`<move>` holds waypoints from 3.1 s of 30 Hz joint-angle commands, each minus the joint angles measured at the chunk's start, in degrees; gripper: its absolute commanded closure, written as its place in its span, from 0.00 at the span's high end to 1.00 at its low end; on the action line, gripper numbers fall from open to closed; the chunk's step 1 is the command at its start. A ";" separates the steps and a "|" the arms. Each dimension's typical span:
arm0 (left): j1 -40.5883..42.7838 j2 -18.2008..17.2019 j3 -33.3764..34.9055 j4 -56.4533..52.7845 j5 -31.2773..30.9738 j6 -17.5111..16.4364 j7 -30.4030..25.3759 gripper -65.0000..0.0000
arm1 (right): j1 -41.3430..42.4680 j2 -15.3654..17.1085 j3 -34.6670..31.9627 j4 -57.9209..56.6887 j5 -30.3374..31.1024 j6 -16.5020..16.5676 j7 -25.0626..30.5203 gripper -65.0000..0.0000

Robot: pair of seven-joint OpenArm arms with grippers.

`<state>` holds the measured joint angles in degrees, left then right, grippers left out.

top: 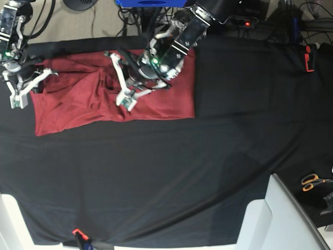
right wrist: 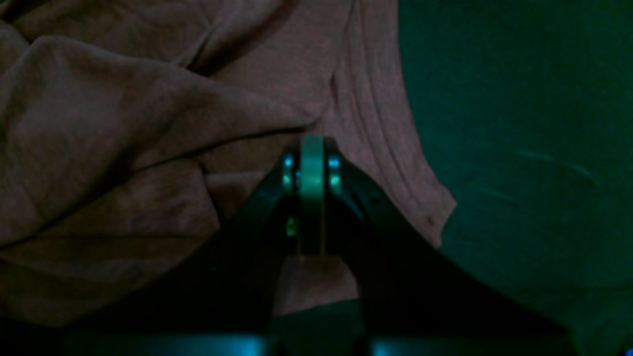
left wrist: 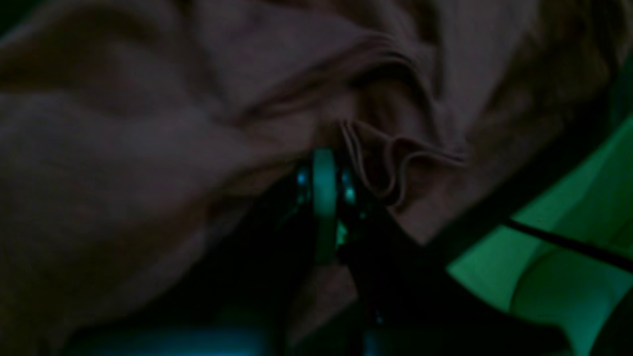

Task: Fold the T-shirt properly

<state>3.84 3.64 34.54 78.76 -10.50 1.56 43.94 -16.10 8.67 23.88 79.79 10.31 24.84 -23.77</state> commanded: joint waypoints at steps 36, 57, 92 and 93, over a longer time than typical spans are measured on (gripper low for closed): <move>-3.88 -2.10 -1.97 5.24 -0.53 -0.20 6.83 0.00 | 0.67 0.78 0.25 0.78 0.64 -0.01 1.04 0.02; -11.26 3.53 -1.89 -6.45 -0.53 -0.20 2.08 0.00 | 0.67 0.78 0.25 0.69 0.64 -0.01 1.04 0.02; -6.78 1.50 -1.36 -4.43 -7.30 -0.20 -2.76 0.00 | 2.08 1.14 0.25 -2.82 0.55 -0.01 1.13 0.02; -6.69 1.50 -1.36 -4.43 -7.39 -0.20 -2.76 0.00 | 2.08 1.14 0.25 -2.82 0.55 -0.01 1.13 0.02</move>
<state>-2.28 4.62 33.21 73.14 -17.96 1.52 42.06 -14.33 8.99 23.88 75.94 10.28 24.84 -23.75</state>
